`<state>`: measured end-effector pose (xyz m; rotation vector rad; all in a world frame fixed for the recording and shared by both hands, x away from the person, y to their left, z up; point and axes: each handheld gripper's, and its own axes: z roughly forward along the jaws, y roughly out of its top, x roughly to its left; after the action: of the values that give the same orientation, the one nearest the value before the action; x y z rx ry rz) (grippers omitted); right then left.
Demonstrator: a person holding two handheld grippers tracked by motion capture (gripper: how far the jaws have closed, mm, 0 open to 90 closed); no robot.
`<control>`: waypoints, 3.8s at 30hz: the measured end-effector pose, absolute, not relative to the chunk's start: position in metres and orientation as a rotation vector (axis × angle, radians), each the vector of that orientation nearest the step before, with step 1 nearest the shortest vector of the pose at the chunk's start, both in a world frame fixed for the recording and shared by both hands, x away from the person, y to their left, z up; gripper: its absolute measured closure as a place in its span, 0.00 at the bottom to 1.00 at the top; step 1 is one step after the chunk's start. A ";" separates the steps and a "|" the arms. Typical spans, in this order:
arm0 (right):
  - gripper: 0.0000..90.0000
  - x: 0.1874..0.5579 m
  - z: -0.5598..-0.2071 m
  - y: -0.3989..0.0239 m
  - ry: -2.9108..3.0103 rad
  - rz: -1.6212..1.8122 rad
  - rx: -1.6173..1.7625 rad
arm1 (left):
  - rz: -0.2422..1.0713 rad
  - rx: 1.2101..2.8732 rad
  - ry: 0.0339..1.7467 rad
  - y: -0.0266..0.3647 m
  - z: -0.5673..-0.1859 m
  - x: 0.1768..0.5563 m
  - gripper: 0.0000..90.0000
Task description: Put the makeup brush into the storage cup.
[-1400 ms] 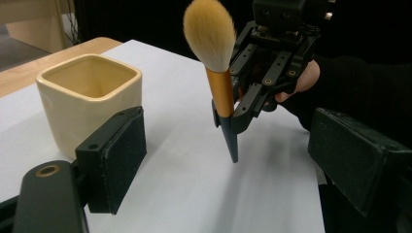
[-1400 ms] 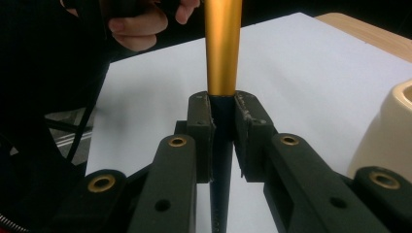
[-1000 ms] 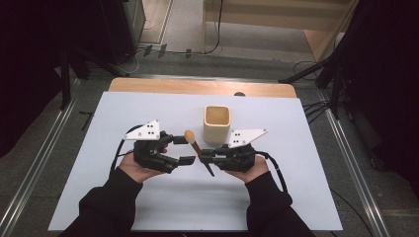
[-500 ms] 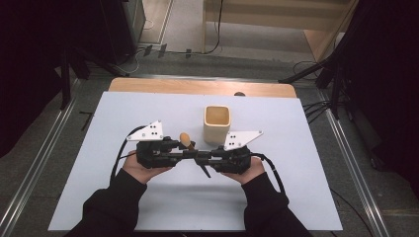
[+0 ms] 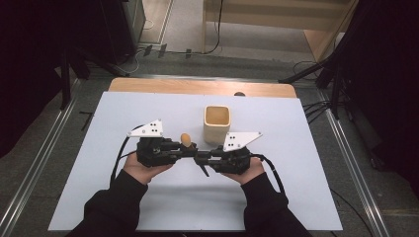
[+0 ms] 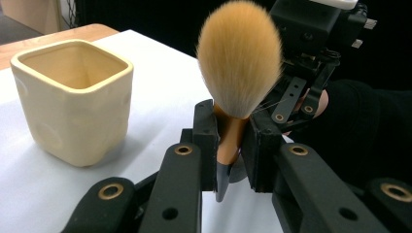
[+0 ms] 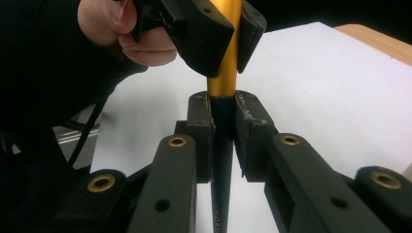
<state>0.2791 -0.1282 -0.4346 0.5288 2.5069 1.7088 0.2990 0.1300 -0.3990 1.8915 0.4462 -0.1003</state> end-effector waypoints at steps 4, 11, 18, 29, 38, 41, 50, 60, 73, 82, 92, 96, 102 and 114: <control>0.87 0.279 -0.435 -0.128 2.501 1.711 0.528 | -0.082 1.895 0.445 0.129 -0.398 0.298 0.87; 0.84 0.280 -0.435 -0.128 2.512 1.706 0.533 | -0.080 1.909 0.450 0.129 -0.398 0.297 0.87; 0.63 0.280 -0.436 -0.129 2.527 1.710 0.542 | -0.072 1.909 0.445 0.134 -0.393 0.298 0.87; 0.42 0.279 -0.443 -0.125 2.535 1.726 0.552 | -0.064 2.031 0.355 0.138 -0.381 0.299 0.87; 0.45 0.278 -0.450 -0.117 2.518 1.761 0.533 | -0.083 2.109 0.320 0.132 -0.376 0.303 0.87; 0.45 0.277 -0.452 -0.114 2.520 1.777 0.517 | -0.092 2.123 0.310 0.130 -0.376 0.302 0.87; 0.42 0.277 -0.454 -0.107 2.514 1.798 0.482 | -0.096 2.145 0.296 0.125 -0.378 0.299 0.87; 0.19 0.277 -0.452 -0.104 2.526 1.812 0.522 | -0.093 2.136 0.303 0.125 -0.378 0.299 0.87; 0.75 0.276 -0.452 -0.108 2.494 1.831 0.520 | -0.091 2.147 0.289 0.124 -0.379 0.298 0.87; 0.87 0.274 -0.452 -0.110 2.478 1.837 0.495 | -0.091 2.142 0.290 0.124 -0.379 0.299 0.87; 0.88 0.274 -0.450 -0.113 2.461 1.828 0.490 | -0.109 2.098 0.305 0.126 -0.380 0.301 0.59; 0.88 0.275 -0.448 -0.117 2.451 1.824 0.500 | -0.093 2.059 0.315 0.129 -0.380 0.303 0.42; 0.88 0.276 -0.446 -0.122 2.438 1.820 0.511 | -0.042 2.031 0.270 0.136 -0.384 0.303 0.29; 0.88 0.276 -0.447 -0.131 2.427 1.818 0.541 | 0.029 1.995 0.309 0.150 -0.391 0.302 0.18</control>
<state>0.2761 -0.1313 -0.4465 0.5407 2.4268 1.8176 0.3017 0.1500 -0.3912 1.9949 0.3085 0.0286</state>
